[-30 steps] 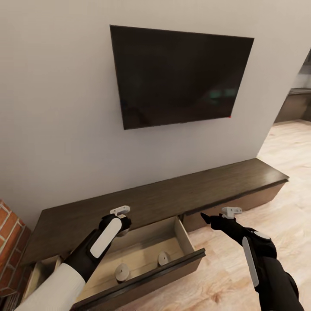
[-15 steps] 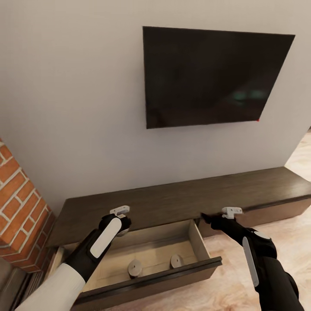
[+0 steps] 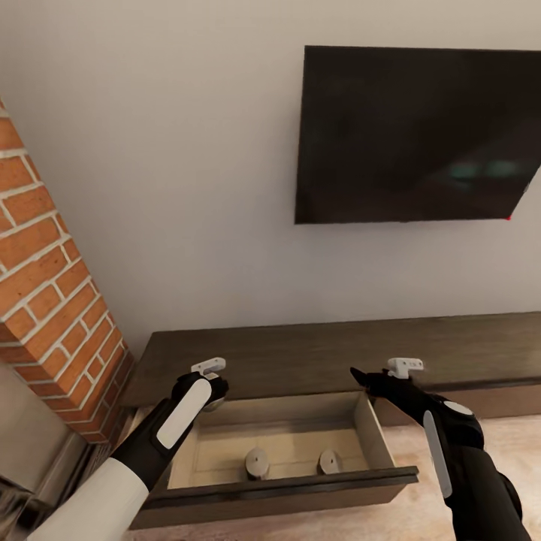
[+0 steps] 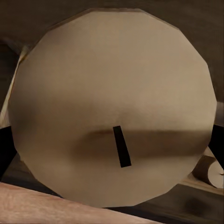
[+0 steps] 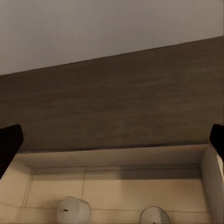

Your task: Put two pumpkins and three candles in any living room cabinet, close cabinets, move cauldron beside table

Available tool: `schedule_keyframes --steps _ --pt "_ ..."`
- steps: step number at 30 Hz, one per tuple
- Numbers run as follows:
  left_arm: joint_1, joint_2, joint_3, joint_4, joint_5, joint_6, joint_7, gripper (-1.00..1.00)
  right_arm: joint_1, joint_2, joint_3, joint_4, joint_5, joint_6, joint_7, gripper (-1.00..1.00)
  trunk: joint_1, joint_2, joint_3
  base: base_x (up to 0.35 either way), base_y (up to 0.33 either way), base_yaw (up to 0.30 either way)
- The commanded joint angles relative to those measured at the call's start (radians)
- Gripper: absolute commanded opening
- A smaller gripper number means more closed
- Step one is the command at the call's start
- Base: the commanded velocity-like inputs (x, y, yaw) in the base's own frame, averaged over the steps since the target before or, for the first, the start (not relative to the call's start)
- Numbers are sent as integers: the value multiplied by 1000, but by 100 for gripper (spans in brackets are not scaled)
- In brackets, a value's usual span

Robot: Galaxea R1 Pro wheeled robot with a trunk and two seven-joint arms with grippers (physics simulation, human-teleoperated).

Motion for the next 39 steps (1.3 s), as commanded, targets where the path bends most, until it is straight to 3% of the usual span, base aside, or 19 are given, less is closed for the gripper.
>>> schedule_keyframes --steps 1,14,25,29,32,35,36,37,38,39 --pt "0 0 0 0 -2 0 0 -100 0 0 0 0 0 0 0 100 0 0 0 0 0 285" --pt "0 1 2 -1 -2 1 -1 -100 0 0 1 -1 -1 -1 2 100 0 0 0 121 -87 265" --pt "0 2 -6 -2 -9 7 10 -100 0 -2 0 -1 -3 3 9 100 0 0 0 141 -32 18" --pt "0 7 -2 0 -8 12 11 -100 0 -4 -1 -1 -3 5 87 100 0 0 0 3 0 0" --pt "0 9 -4 0 -7 20 11 -100 0 -8 -7 -1 -2 19 206 100 0 0 0 0 0 0" --pt "1 10 -7 1 -6 21 11 -100 0 -9 -7 -1 -2 29 210 100 0 0 0 0 0 0" --pt "0 1 -5 206 -7 23 3 -100 0 -11 -8 -1 -2 37 290 100 0 0 0 0 0 0" --pt "0 1 -5 232 -6 22 -1 -100 0 -11 -8 -1 -2 41 296 100 0 0 0 0 0 0" --pt "0 0 -8 263 -6 22 -81 -100 0 -12 -8 -1 -2 93 315 100 0 0 0 0 0 0" --pt "0 0 -8 270 -6 22 -111 -100 0 -12 -8 -1 -2 97 317 100 0 0 0 0 0 0"
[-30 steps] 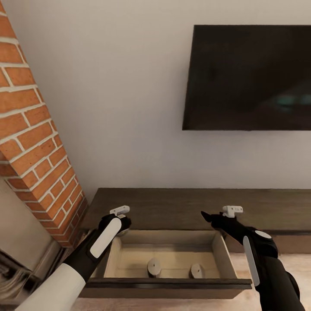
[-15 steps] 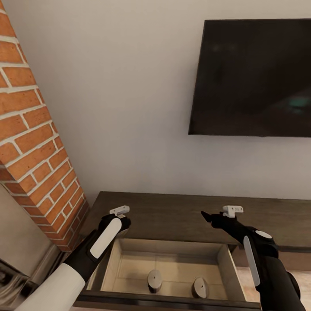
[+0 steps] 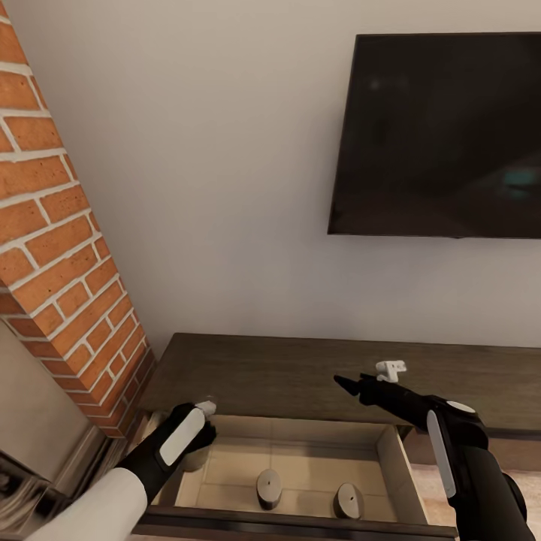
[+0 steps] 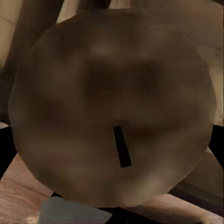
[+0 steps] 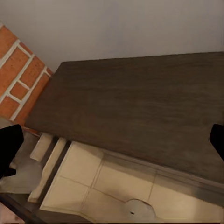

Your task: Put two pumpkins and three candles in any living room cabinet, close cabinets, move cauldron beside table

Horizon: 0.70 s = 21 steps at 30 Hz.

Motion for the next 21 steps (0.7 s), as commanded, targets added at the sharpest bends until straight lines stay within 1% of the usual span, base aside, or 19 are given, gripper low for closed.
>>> schedule_keyframes --steps 1,2,5,8,11,13,17,21 --pt "-1 0 0 -87 -11 0 -30 -100 0 0 1 0 0 4 2 100 0 0 0 0 0 0" --pt "-1 0 0 -77 -11 1 -68 -100 0 1 1 0 0 5 3 100 0 0 0 0 0 0" --pt "-1 0 1 -56 -11 1 -106 -100 0 0 1 0 0 7 3 100 0 0 0 0 0 0" --pt "-1 0 1 -28 -12 0 -116 -100 0 0 1 0 0 7 3 100 0 0 0 0 0 0" --pt "-1 -1 1 26 -13 -4 -122 -100 0 1 1 0 0 7 4 100 0 0 0 0 0 0" --pt "-1 -2 0 36 -13 -6 -124 -100 0 1 1 0 0 7 4 100 0 0 0 0 0 0" --pt "-1 -19 -1 45 -13 -8 -133 -100 0 1 1 0 0 7 3 100 0 0 0 0 0 0" --pt "-1 -31 -4 49 -13 -9 -145 -100 0 1 1 0 0 7 3 100 0 0 0 0 0 0"
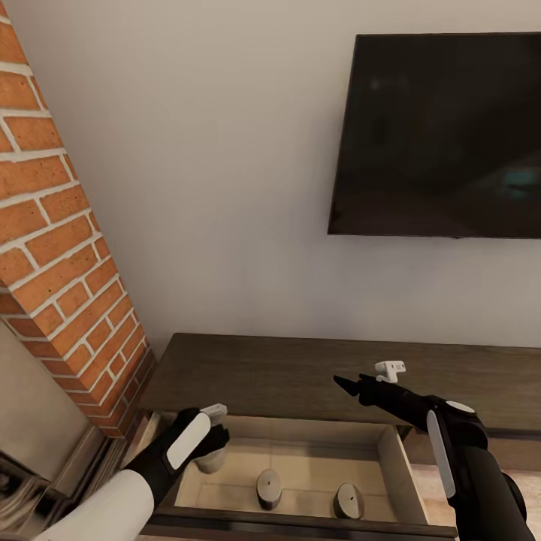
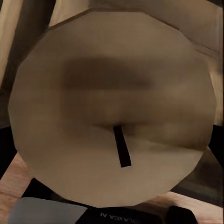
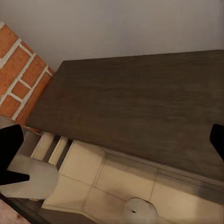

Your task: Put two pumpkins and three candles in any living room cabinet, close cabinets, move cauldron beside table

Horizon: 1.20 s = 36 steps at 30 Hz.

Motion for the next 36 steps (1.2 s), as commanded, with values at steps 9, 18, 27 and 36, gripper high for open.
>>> schedule_keyframes --steps 9,18,27,36 --pt "0 1 -102 -2 -7 -8 -110 -100 0 0 0 0 1 0 0 100 11 -21 -9 0 0 0" --pt "0 3 -101 -1 -5 -10 -110 -100 0 0 0 0 1 0 0 100 46 -84 -38 0 0 0" --pt "0 1 -101 -2 -5 -10 -103 -100 0 0 0 0 1 0 0 100 80 -147 -66 0 0 0" --pt "0 -4 -101 -6 -5 -7 -100 -100 0 0 1 0 0 0 9 100 115 -210 -94 0 0 0"
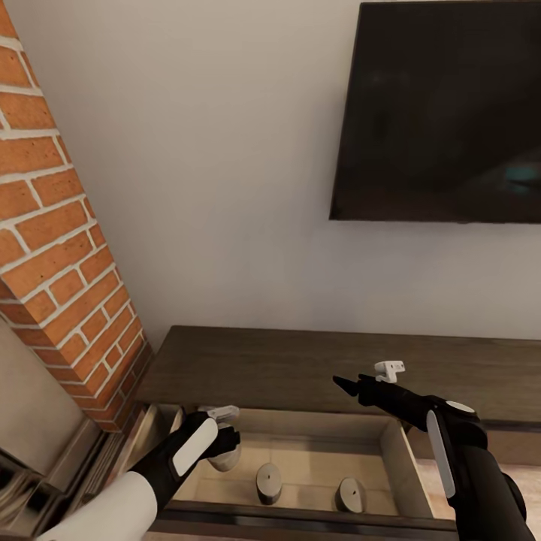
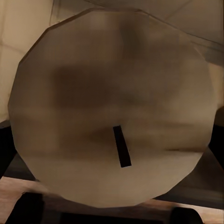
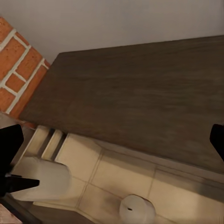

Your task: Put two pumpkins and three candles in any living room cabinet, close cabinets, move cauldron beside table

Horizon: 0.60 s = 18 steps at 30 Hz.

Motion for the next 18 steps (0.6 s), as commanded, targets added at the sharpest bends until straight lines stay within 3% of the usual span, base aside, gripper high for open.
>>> schedule_keyframes --steps 1,18 --pt "0 -3 0 -2 -3 1 1 -100 0 0 1 0 0 0 4 100 4 -7 -3 0 0 0" --pt "-2 -1 0 -8 -4 3 22 -100 0 5 7 9 5 40 14 100 69 -126 -56 0 0 0"
